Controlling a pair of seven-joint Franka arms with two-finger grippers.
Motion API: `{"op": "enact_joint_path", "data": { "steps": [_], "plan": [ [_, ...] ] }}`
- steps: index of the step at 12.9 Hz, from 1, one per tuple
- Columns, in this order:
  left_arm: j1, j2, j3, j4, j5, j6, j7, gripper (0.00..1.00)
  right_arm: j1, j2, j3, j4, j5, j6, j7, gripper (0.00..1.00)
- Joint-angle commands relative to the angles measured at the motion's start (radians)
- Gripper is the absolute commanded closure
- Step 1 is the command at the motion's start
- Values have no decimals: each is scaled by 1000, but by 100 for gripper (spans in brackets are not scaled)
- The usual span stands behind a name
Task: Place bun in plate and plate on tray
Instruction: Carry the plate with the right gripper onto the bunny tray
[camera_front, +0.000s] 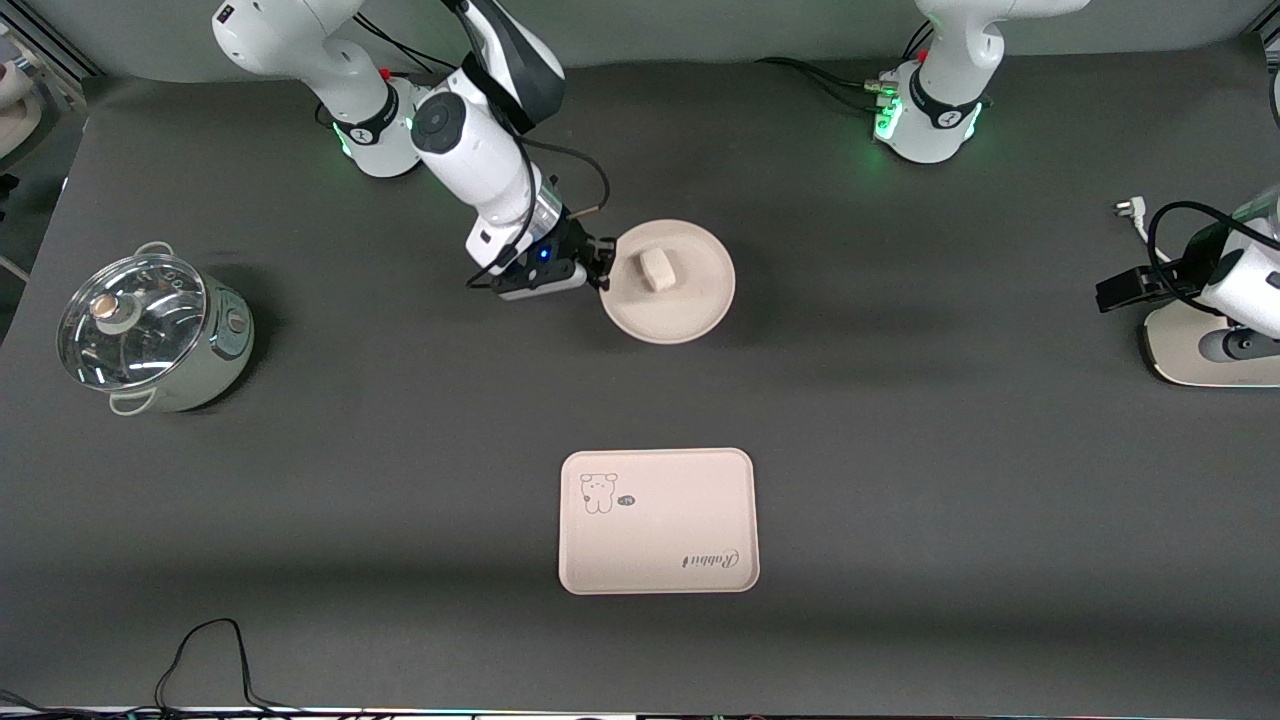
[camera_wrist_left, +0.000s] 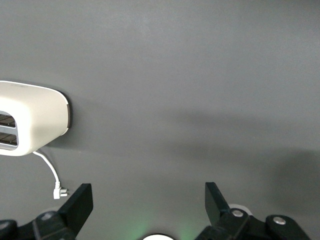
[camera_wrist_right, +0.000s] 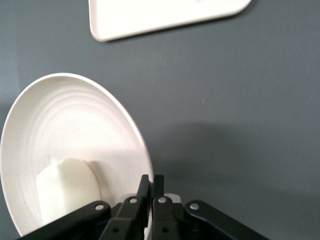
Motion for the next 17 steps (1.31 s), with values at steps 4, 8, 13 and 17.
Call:
{"op": "enact_joint_path", "data": {
  "steps": [4, 8, 13, 17],
  "plan": [
    [-14, 8, 5, 23, -2, -20, 12, 0, -176, 387, -1, 545, 32, -155, -85, 100],
    [-14, 7, 5, 23, -2, -20, 12, 0, -250, 613, -1, 894, 29, -247, -85, 100],
    [-13, 2, 5, 23, -3, -16, 12, 0, -276, 791, -1, 1051, 32, -233, -86, 100],
    [-14, -25, 5, 6, -3, -20, -1, 0, -279, 874, -1, 1060, 32, -160, -83, 100]
  ]
}}
